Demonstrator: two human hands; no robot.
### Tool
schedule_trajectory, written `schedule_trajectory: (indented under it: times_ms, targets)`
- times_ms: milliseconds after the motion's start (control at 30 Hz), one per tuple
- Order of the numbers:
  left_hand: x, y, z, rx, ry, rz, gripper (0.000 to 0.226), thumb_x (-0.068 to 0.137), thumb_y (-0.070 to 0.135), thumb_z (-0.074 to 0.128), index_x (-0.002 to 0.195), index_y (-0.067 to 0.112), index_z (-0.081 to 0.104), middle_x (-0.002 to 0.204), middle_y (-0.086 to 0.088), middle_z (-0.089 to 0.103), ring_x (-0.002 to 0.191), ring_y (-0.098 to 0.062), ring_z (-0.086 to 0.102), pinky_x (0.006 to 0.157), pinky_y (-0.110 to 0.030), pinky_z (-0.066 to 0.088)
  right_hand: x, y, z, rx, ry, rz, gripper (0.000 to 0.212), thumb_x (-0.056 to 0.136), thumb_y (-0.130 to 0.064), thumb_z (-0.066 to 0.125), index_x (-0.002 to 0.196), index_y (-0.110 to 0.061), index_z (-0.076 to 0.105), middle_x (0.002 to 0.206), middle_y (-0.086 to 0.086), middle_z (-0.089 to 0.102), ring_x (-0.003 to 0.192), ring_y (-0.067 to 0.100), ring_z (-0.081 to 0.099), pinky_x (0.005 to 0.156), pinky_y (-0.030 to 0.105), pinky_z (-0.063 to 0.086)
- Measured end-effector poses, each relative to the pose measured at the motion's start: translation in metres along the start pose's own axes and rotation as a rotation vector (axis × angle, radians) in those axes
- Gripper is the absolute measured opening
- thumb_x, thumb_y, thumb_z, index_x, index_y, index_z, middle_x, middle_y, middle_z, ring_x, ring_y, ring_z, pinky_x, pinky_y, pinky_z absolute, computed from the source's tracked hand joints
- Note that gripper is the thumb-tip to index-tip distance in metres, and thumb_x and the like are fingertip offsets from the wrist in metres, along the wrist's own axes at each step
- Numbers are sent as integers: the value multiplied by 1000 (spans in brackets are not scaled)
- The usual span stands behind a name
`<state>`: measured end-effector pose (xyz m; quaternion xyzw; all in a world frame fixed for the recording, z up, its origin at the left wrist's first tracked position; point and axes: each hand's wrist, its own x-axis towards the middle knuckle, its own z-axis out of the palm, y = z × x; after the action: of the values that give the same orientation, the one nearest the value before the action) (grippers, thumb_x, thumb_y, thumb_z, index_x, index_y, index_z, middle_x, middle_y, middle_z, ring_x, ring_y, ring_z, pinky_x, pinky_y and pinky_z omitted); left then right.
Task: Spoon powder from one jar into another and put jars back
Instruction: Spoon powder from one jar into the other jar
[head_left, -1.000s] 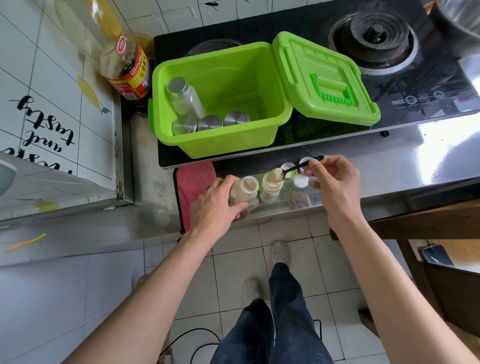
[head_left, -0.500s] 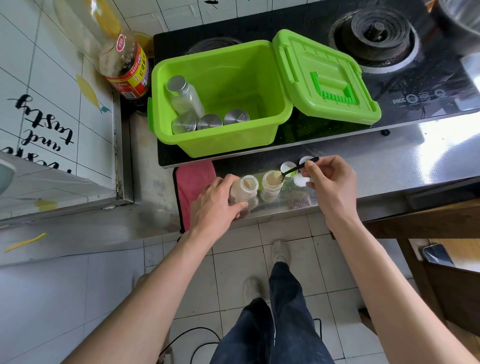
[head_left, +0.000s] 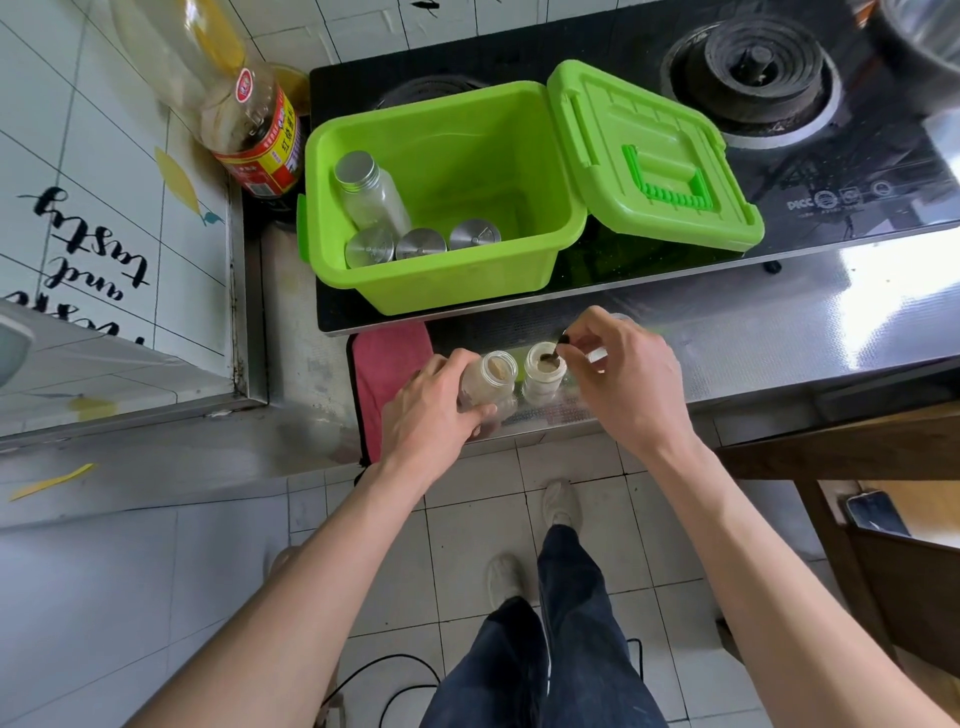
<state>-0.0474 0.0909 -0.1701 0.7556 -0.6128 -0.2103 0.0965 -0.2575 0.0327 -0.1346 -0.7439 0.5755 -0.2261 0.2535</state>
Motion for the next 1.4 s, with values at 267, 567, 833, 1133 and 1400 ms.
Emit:
schedule_trajectory:
  times_ms: [267,567,833,1133,1400]
  targets:
    - [1,0,0,-1,-14,-2,48,88,52,77,127,40,51,116,11,61,103,-21,65,74,-32,44,5,-5,-8,-41,-22,-71,6,94,-27,70,95,-25,64,88,-14,69,79,14,66,64,33,56]
    - [1,0,-2,2,-14,-13,46,88,53,75,126,41,51,115,12,61,101,-21,65,72,-33,44,3,-7,-15,174,82,77,7,93,-26,70,89,-22,66,87,-14,73,77,6,69,72,40,58]
    - [0,1,-2,0,-13,-7,47,88,52,75,127,40,51,115,11,60,100,-20,64,72,-33,43,0,-21,-20,422,227,128,14,92,-20,75,87,-9,67,81,-8,72,75,0,66,69,15,48]
    - [-1,2,-3,-5,-8,4,46,89,48,76,127,38,54,115,10,61,101,-20,63,71,-30,36,-10,-32,14,314,39,48,9,92,-23,73,87,-18,67,82,-14,72,77,4,69,66,37,58]
    - [-1,1,-2,3,-4,1,47,88,53,76,127,42,51,116,12,62,101,-20,66,68,-31,40,-1,-28,34,411,-85,180,15,88,-20,76,80,-17,64,70,-11,68,66,5,63,63,33,53]
